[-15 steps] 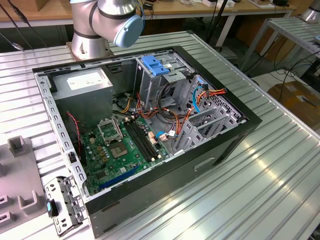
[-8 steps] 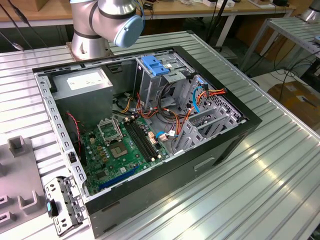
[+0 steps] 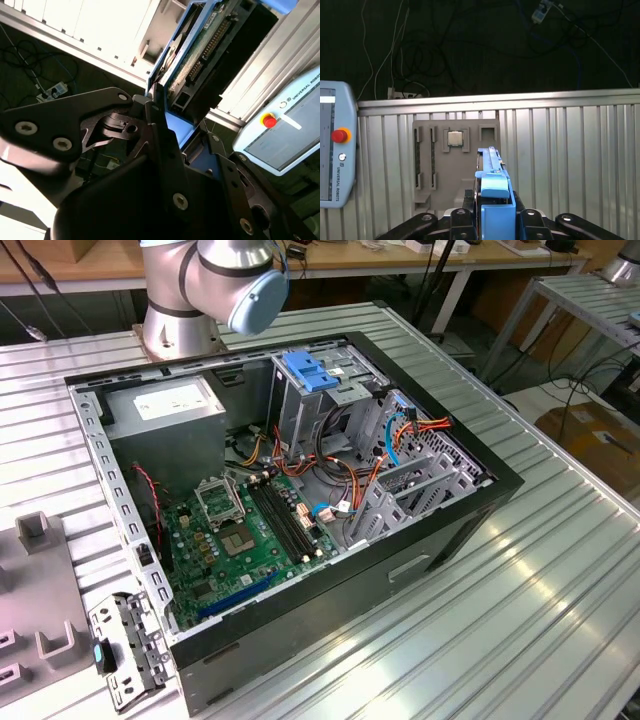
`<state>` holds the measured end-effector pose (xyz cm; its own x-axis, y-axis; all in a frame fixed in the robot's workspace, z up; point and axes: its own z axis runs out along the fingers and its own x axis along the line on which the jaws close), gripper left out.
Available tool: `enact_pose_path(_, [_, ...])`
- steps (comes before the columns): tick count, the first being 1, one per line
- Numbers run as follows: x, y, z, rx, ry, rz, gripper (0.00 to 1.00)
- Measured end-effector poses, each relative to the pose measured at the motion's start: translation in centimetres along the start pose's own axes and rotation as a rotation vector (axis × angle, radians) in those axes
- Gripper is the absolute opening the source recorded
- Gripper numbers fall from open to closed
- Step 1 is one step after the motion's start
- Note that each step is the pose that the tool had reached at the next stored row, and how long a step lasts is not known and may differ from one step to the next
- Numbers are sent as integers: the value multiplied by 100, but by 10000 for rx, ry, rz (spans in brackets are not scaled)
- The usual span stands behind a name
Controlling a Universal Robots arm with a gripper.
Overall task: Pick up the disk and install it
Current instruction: 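Pick up the disk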
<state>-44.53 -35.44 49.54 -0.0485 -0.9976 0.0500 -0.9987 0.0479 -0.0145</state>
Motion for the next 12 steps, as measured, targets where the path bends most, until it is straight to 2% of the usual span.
enact_pose_path(12, [-10, -210, 3, 0, 0, -1, 37])
